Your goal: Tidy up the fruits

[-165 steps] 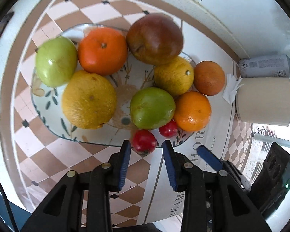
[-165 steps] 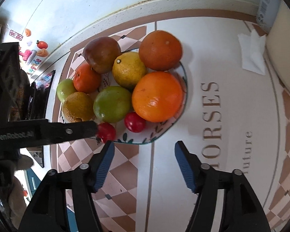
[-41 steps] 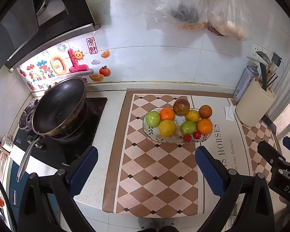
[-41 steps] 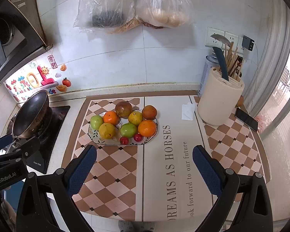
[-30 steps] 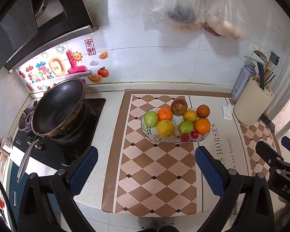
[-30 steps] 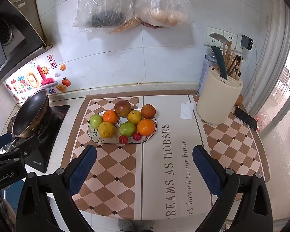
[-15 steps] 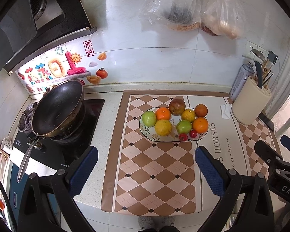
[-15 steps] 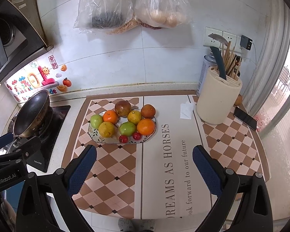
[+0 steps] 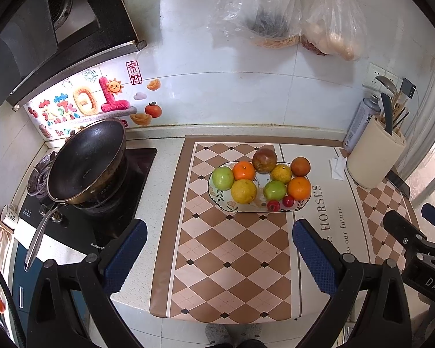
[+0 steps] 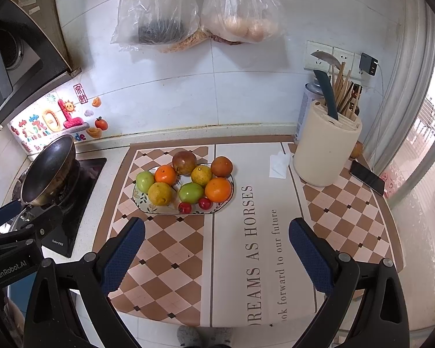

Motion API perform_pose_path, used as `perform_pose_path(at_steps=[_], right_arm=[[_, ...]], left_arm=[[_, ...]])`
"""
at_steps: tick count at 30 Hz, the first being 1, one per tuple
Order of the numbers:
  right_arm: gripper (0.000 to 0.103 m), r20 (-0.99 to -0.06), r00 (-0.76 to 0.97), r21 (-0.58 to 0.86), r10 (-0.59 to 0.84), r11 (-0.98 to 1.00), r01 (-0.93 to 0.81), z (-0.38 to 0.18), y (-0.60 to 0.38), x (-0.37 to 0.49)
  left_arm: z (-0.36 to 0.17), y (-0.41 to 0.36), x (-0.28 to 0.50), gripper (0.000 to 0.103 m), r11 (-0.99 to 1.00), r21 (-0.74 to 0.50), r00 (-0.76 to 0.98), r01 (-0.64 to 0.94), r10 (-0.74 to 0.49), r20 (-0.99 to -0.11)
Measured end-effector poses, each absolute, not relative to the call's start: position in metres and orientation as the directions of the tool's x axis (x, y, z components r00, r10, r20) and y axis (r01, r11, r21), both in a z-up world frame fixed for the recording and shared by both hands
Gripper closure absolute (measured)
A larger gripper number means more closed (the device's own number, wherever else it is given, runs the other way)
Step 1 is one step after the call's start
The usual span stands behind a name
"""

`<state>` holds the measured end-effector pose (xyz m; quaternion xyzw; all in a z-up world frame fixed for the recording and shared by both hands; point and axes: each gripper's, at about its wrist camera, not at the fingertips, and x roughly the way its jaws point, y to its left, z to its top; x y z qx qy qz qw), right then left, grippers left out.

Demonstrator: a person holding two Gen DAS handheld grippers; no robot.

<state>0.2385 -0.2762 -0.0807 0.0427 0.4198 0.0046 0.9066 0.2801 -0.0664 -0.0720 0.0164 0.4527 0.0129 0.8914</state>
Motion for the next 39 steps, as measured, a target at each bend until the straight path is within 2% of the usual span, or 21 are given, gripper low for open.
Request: perform_pose_path(at_steps=[39], right_arm=[[0.001,-0.755,0.653,0.081,0.060,0.997,0.002,-0.070,-0.273,0.239]], left_arm=[[-0.066,-0.066,0.271,0.000,0.999,0.031,0.600,-0.024,0.039,-0.799]])
